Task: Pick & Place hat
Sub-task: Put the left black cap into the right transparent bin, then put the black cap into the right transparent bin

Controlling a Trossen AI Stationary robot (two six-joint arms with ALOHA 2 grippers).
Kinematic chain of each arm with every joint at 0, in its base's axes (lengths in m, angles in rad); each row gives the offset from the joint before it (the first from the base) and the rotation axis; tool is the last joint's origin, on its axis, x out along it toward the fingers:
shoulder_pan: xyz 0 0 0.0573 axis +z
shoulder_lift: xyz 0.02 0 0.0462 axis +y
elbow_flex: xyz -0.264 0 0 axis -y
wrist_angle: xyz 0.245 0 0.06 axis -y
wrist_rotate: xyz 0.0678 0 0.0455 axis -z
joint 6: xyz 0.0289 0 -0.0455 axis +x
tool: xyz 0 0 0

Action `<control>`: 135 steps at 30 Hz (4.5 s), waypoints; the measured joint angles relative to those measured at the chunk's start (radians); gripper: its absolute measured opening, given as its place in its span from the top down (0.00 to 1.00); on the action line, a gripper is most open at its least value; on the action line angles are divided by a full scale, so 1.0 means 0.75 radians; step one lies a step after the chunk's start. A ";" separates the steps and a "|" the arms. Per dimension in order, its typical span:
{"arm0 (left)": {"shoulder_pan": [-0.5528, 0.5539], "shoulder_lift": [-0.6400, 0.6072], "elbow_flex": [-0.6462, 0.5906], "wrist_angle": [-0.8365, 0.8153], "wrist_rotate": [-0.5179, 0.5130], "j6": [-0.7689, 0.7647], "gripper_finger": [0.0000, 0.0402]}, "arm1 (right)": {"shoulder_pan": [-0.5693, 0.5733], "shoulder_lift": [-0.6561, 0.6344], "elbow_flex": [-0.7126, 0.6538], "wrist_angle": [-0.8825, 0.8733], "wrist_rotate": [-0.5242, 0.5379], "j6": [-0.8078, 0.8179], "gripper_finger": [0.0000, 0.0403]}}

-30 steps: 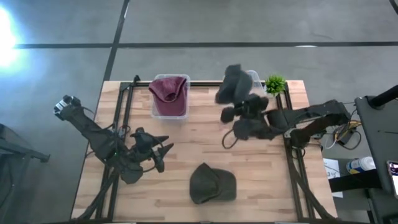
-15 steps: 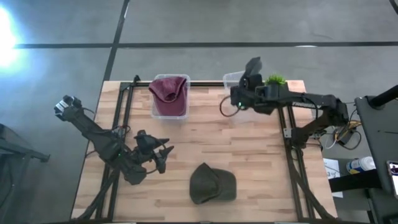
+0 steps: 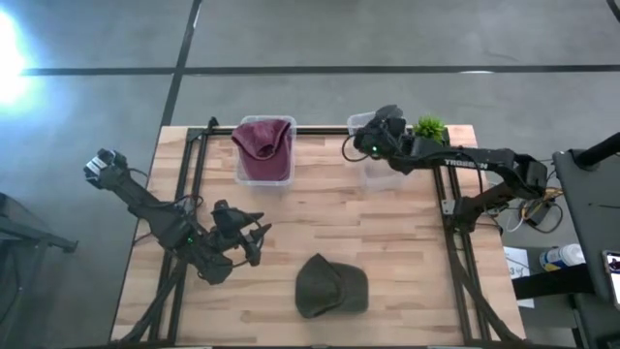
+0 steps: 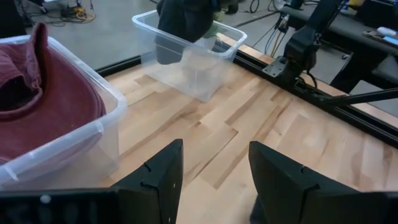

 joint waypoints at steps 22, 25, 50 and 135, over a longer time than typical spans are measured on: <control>0.021 -0.004 0.000 -0.008 0.113 0.055 0.56 | 0.275 -0.315 0.004 -0.055 -0.095 -0.170 0.46; 0.028 0.002 -0.002 0.011 0.145 0.056 0.56 | 0.403 -0.345 0.068 -0.237 -0.156 -0.127 0.46; 0.065 0.569 -0.044 0.699 0.830 0.264 0.56 | 1.645 0.389 0.122 0.022 -0.545 1.554 0.46; 0.128 0.930 0.157 0.845 0.982 0.312 0.56 | 1.394 0.406 -0.306 0.564 -0.399 1.432 0.95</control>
